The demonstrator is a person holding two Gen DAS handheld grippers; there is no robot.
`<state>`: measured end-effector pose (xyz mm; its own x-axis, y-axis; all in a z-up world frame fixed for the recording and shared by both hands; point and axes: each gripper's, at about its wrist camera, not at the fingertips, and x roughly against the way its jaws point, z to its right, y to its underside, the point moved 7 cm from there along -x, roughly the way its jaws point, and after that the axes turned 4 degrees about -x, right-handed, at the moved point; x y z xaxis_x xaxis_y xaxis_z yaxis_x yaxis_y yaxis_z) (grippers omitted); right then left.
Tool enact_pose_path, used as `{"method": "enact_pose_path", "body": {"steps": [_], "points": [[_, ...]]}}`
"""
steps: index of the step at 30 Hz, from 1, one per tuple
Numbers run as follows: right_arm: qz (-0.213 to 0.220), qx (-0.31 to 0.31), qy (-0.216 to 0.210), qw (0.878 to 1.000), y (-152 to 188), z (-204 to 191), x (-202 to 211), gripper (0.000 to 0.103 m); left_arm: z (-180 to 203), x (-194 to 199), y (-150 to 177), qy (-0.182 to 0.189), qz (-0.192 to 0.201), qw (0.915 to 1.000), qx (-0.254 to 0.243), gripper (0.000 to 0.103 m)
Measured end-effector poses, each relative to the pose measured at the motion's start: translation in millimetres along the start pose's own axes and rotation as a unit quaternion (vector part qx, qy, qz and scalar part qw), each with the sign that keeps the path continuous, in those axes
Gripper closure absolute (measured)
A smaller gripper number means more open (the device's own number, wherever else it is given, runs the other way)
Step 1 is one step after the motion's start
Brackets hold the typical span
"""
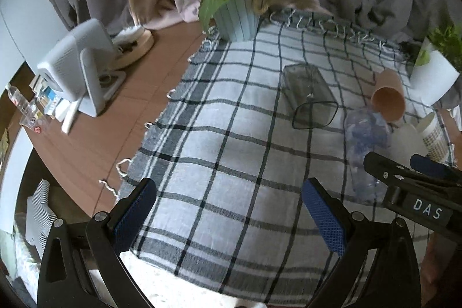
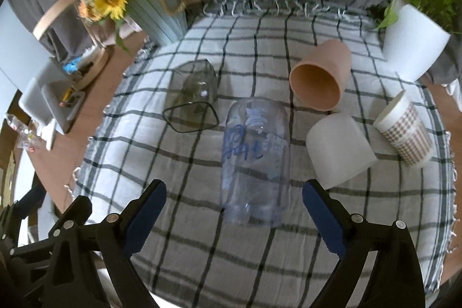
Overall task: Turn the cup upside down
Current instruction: 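Move the right tool to the clear printed cup and close around it, then lift the clear cup with the right tool and turn it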
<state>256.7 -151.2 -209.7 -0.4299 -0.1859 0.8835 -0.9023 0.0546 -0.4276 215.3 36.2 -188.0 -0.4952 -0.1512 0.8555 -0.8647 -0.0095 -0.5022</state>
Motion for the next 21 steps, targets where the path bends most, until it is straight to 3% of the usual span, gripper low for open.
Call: {"method": "enact_pose_path", "body": {"steps": [16, 21], "points": [[-0.054, 0.000, 0.012, 0.998, -16.2, 20.0, -69.3, 0.021, 10.8, -51.5, -5.5, -0.031, -0.056, 0.9979, -0.007, 0.000], [-0.074, -0.003, 0.025, 0.997, -15.8, 22.9, -80.9, 0.026, 13.2, -64.7, -9.5, -0.020, -0.072, 0.9971, -0.016, 0.000]]}}
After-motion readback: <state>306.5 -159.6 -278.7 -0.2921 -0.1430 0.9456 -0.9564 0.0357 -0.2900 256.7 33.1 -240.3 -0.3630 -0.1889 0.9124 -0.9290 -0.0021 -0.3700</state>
